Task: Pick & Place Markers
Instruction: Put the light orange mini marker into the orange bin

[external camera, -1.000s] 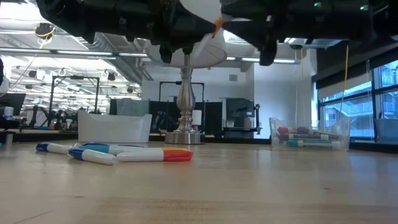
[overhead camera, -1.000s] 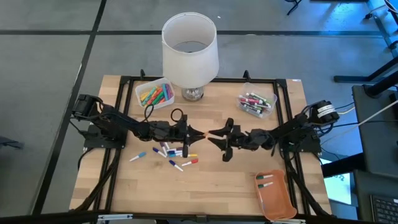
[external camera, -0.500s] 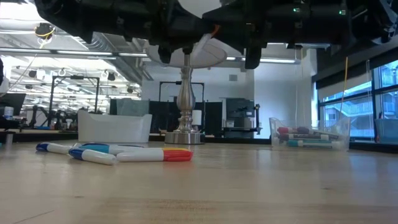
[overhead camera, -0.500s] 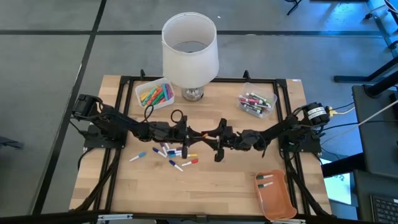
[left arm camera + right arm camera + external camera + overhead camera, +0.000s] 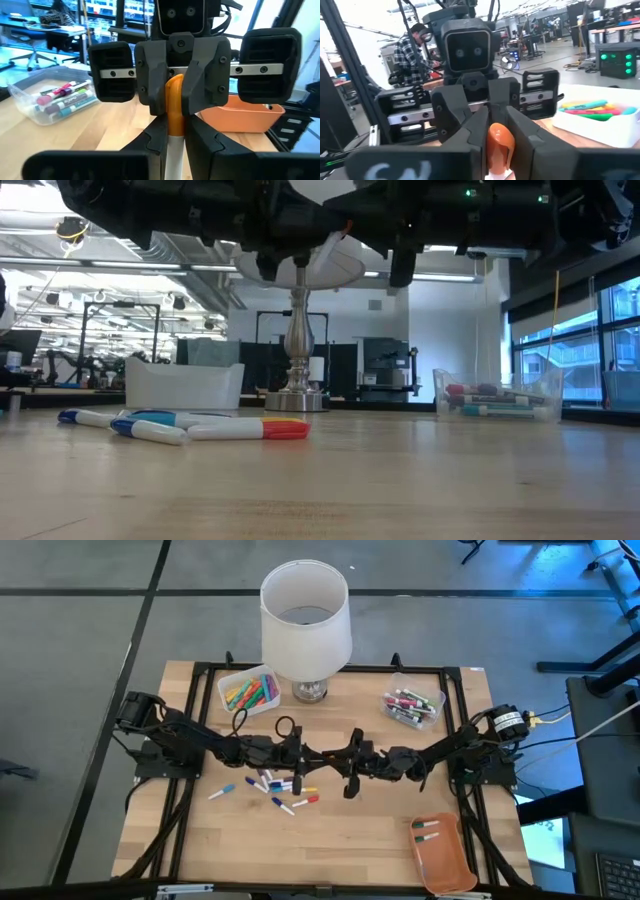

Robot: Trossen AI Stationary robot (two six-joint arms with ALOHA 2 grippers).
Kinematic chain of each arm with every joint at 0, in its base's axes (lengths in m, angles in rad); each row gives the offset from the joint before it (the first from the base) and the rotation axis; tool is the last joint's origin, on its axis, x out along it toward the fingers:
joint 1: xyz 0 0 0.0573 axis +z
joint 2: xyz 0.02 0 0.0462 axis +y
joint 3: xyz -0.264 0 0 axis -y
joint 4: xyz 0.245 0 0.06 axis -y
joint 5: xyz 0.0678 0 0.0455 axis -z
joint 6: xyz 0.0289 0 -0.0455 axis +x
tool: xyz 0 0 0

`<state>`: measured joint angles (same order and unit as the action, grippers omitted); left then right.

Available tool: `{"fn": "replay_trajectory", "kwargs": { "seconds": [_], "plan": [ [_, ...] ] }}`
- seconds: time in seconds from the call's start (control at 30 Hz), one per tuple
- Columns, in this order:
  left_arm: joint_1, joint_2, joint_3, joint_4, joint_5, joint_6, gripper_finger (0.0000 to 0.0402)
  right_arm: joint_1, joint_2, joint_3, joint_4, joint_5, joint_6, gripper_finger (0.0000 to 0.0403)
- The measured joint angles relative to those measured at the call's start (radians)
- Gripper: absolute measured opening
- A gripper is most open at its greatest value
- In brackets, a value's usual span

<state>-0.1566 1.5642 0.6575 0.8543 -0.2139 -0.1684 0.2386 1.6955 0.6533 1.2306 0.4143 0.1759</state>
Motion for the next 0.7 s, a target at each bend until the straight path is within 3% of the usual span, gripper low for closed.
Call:
{"fn": "replay_trajectory", "kwargs": {
  "seconds": [0.2,0.33,0.57,0.7],
  "plan": [
    [0.001,0.000,0.000,-0.005,0.015,0.000,0.0058,0.000,0.000,0.000,-0.014,-0.007,-0.031,0.0052],
    [0.001,0.002,0.000,-0.025,0.013,-0.001,0.0071,0.001,-0.037,0.000,-0.139,0.014,-0.074,0.0051],
    [0.000,-0.001,0.002,-0.148,0.014,0.019,0.0086,0.045,-0.253,0.000,-0.603,0.088,-0.068,0.0045],
    [0.001,-0.001,0.002,-0.190,0.018,0.005,0.0101,0.071,-0.400,0.069,-1.106,0.053,0.083,0.0043]
  ]
}}
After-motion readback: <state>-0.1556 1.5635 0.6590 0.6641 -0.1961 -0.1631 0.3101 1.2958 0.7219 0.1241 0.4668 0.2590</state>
